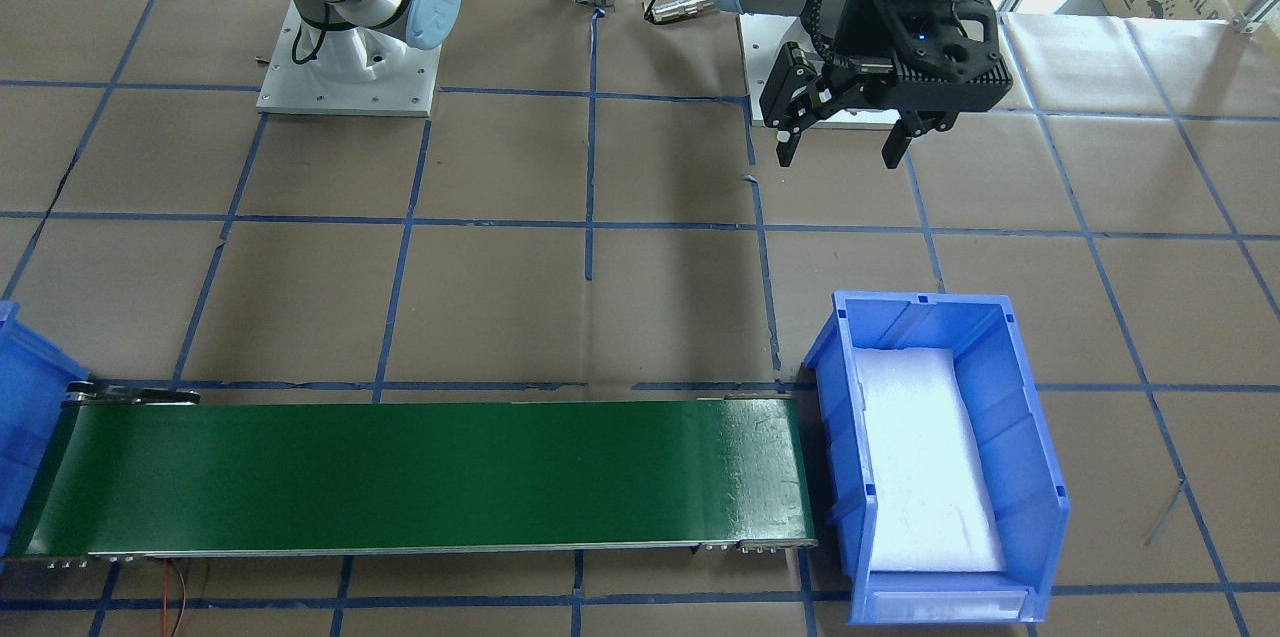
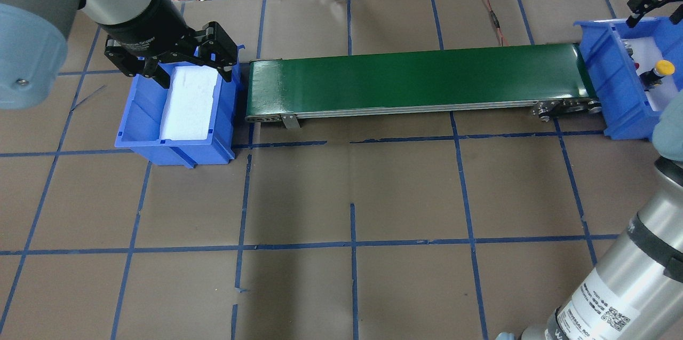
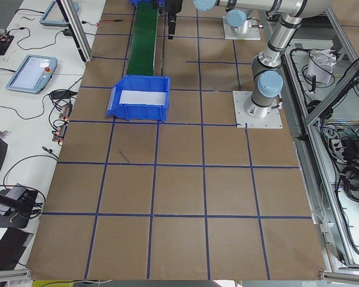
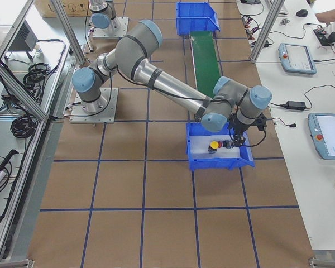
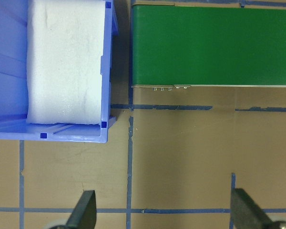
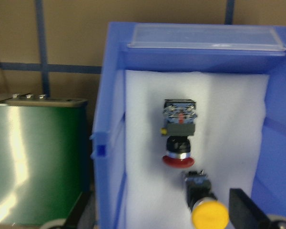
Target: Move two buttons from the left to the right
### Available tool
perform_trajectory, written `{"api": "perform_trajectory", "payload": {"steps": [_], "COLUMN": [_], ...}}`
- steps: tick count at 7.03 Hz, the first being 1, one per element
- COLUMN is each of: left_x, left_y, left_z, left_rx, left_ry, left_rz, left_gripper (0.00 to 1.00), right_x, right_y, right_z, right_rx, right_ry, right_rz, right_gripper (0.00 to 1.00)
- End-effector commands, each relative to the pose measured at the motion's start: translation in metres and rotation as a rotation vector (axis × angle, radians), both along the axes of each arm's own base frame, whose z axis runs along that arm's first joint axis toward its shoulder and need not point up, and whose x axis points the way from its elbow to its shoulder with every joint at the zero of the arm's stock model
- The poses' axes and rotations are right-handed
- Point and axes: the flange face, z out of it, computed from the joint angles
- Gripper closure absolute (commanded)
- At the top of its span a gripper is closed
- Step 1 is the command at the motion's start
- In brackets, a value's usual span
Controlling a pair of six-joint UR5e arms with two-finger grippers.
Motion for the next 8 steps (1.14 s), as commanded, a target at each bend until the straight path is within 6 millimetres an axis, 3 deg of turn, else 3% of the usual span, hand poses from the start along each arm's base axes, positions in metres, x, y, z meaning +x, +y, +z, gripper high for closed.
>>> {"api": "perform_trajectory", "payload": {"steps": [1,3,4,5,6,7,8], "left_x": [0.0,0.002,0.001,0.0,-0.001,-0.001,0.0], "left_y": [0.001,0.0,0.0,0.003,0.006,0.008,0.007], "left_z": [0.0,0.004,0.004,0.001,0.0,-0.001,-0.002], "left_rx": [0.005,0.049,0.071,0.077,0.077,0.079,0.079], "left_ry": [-0.001,-0.005,-0.007,-0.006,-0.004,-0.004,0.0], "left_rz": [0.001,0.007,0.009,0.004,-0.001,-0.001,0.002], "left_gripper": [0.0,0.0,0.0,0.0,0.0,0.0,0.0], "right_x": [0.13,0.238,0.311,0.347,0.358,0.365,0.366], "right_y": [0.011,0.059,0.099,0.145,0.199,0.248,0.261], "right_z": [0.055,0.096,0.116,0.141,0.165,0.155,0.145], "right_rx": [0.053,0.087,0.074,0.049,0.025,0.026,-0.018], "right_ry": [-0.007,-0.009,0.026,0.037,0.024,0.017,0.024], "right_rz": [0.091,0.02,-0.001,-0.013,-0.006,0.001,-0.025], "right_gripper": [0.0,0.0,0.0,0.0,0.0,0.0,0.0]}}
